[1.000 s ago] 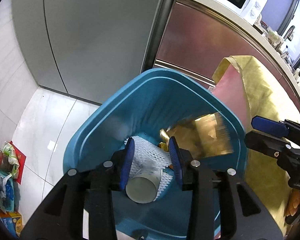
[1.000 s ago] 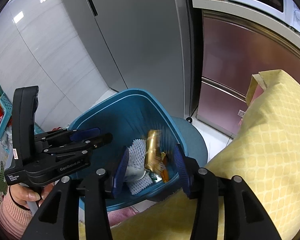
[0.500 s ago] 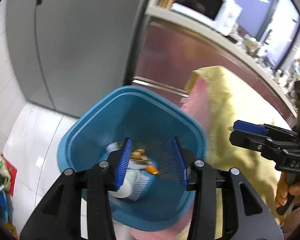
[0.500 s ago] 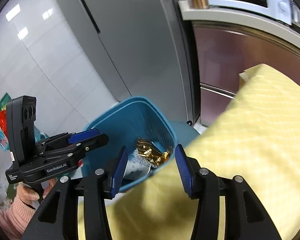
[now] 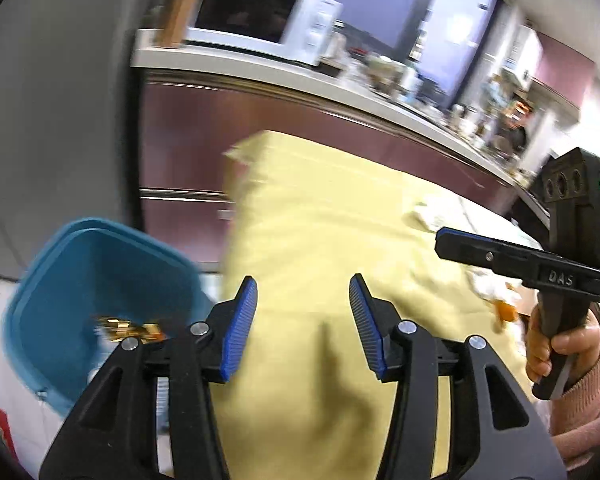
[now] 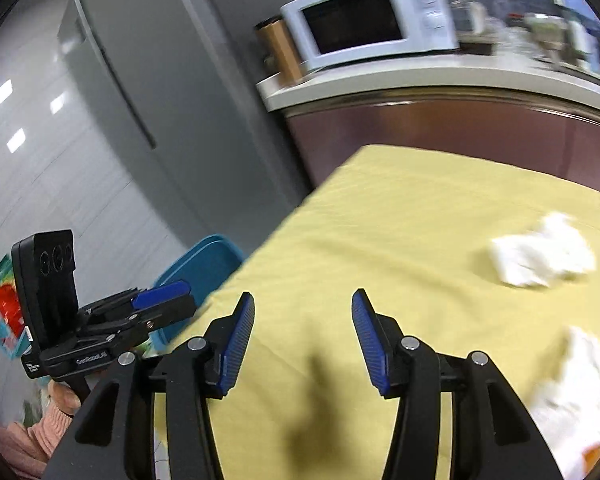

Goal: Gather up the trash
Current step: 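Move both open grippers back over the table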

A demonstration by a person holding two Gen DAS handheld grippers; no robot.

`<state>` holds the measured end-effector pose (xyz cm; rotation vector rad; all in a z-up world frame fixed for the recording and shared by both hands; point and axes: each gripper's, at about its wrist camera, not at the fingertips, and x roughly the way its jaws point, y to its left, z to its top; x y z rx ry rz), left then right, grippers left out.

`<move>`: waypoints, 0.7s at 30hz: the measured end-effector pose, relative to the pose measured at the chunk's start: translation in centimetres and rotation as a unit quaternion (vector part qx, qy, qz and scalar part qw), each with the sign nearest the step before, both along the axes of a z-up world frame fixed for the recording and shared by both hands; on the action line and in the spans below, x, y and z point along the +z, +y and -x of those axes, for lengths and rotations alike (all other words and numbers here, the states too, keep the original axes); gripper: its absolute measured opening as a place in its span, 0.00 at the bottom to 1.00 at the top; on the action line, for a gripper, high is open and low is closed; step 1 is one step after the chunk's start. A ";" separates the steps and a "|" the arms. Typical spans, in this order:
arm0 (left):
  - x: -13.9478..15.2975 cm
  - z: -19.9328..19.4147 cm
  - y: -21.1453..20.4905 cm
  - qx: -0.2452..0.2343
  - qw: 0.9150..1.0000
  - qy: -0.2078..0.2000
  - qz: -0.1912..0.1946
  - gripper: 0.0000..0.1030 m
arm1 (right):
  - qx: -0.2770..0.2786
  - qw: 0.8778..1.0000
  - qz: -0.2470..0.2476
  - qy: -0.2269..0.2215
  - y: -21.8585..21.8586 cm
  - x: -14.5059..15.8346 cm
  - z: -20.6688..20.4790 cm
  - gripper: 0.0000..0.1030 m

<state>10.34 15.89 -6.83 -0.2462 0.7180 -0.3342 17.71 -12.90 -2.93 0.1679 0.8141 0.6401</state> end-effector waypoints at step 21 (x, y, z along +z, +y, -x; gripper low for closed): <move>-0.7 2.4 -24.7 -0.257 0.966 0.015 -0.019 0.52 | -0.262 0.965 0.006 -0.002 -23.2 -1.6 5.3 0.48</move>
